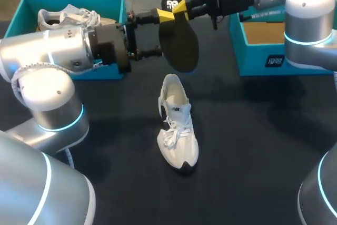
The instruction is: Take the shoe out of the shoebox, open the shoe tongue, remove and reinsert the insole, then place the shoe into the shoebox
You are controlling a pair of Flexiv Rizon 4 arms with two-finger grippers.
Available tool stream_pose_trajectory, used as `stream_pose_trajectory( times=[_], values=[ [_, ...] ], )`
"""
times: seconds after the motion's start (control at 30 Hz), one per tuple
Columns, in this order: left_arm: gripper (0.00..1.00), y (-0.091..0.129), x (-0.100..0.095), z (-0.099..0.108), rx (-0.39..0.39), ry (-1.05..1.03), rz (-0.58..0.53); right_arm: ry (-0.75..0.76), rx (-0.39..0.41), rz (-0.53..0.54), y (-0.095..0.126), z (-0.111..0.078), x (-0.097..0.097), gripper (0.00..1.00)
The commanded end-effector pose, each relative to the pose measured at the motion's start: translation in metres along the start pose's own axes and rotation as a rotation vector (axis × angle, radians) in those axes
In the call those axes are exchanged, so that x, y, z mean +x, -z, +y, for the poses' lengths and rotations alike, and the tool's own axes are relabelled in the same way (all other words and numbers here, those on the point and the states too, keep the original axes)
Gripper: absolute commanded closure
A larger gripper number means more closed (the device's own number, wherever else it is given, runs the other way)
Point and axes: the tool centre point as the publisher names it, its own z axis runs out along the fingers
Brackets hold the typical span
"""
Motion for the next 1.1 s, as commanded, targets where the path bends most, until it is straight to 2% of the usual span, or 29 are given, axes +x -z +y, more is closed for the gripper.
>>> stream_pose_trajectory(
  times=[0.03, 0.1, 0.13, 0.2, 0.27, 0.33, 0.87, 0.9, 0.93, 0.97, 1.03, 1.1],
  values=[
    [0.17, -0.008, 0.003, 0.003, 0.000, 0.001, -0.004, 0.002, -0.008, 0.008, -0.003, -0.003, -0.002, 1.00],
    [0.33, -0.009, 0.004, 0.003, 0.000, 0.002, -0.003, 0.002, -0.009, 0.010, -0.004, -0.003, -0.002, 1.00],
    [0.47, -0.010, 0.005, 0.003, 0.000, 0.003, -0.002, 0.002, -0.010, 0.011, -0.004, -0.003, -0.002, 1.00],
    [0.62, -0.011, 0.006, 0.003, 0.001, 0.008, -0.001, 0.003, -0.009, 0.013, -0.004, -0.004, -0.002, 1.00],
    [0.84, -0.012, 0.007, 0.002, 0.001, 0.010, -0.002, 0.004, -0.010, 0.015, -0.004, -0.004, -0.002, 1.00],
    [1.00, -0.013, 0.007, 0.002, 0.002, 0.010, -0.003, 0.005, -0.011, 0.016, -0.004, -0.004, -0.002, 1.00],
    [1.00, -0.006, 0.008, -0.005, 0.022, 0.009, 0.004, 0.012, -0.001, 0.017, -0.003, -0.001, -0.003, 1.00],
    [0.97, -0.006, 0.008, -0.005, 0.022, 0.010, 0.005, 0.013, -0.001, 0.017, -0.003, -0.001, -0.003, 1.00],
    [0.74, -0.006, 0.008, -0.005, 0.022, 0.010, 0.006, 0.014, -0.001, 0.017, -0.003, -0.001, -0.003, 1.00],
    [0.16, -0.006, 0.008, -0.006, 0.021, 0.010, 0.007, 0.015, 0.000, 0.017, -0.003, 0.000, -0.003, 1.00],
    [0.25, -0.004, 0.007, -0.007, 0.019, 0.011, 0.005, 0.015, 0.000, 0.017, -0.003, -0.001, -0.003, 1.00],
    [0.22, -0.003, 0.006, -0.008, 0.019, 0.010, 0.003, 0.015, -0.001, 0.017, -0.003, -0.001, -0.003, 1.00]
  ],
)
